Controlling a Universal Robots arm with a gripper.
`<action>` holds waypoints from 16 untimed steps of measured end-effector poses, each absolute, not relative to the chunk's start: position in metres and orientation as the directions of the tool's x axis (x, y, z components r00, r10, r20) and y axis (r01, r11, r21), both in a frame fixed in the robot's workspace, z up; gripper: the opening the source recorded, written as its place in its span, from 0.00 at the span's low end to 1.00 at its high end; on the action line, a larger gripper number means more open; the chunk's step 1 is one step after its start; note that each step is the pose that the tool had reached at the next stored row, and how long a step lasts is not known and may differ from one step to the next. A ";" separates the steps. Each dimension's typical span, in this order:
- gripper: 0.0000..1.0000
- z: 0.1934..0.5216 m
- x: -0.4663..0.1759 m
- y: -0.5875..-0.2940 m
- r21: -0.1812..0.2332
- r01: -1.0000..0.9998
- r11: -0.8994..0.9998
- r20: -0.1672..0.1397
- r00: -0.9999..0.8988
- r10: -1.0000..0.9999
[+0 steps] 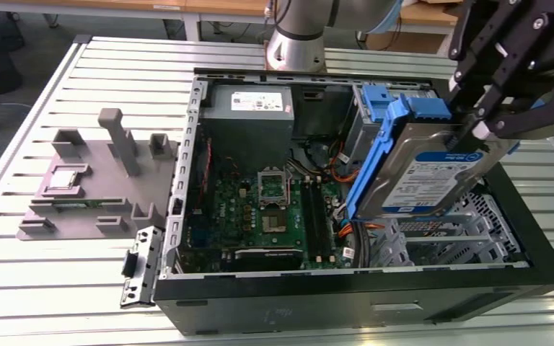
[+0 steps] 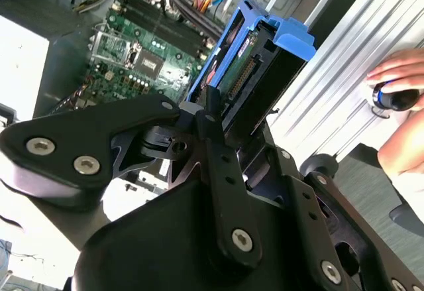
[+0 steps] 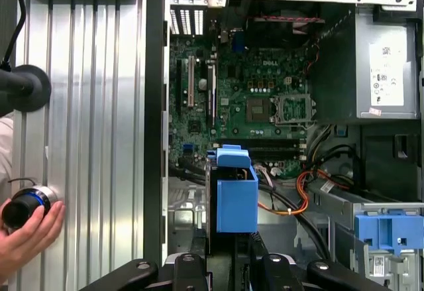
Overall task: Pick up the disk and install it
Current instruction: 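Pick up the disk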
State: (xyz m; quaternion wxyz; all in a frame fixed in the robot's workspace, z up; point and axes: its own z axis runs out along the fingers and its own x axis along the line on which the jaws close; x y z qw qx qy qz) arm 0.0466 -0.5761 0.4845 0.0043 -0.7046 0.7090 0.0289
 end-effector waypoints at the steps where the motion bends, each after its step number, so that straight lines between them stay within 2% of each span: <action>1: 0.35 0.484 0.049 -0.576 0.035 -0.999 0.006 -0.047 -0.007 -0.999; 16: 0.35 0.481 0.064 -0.584 0.035 -0.999 0.006 -0.047 -0.008 -0.999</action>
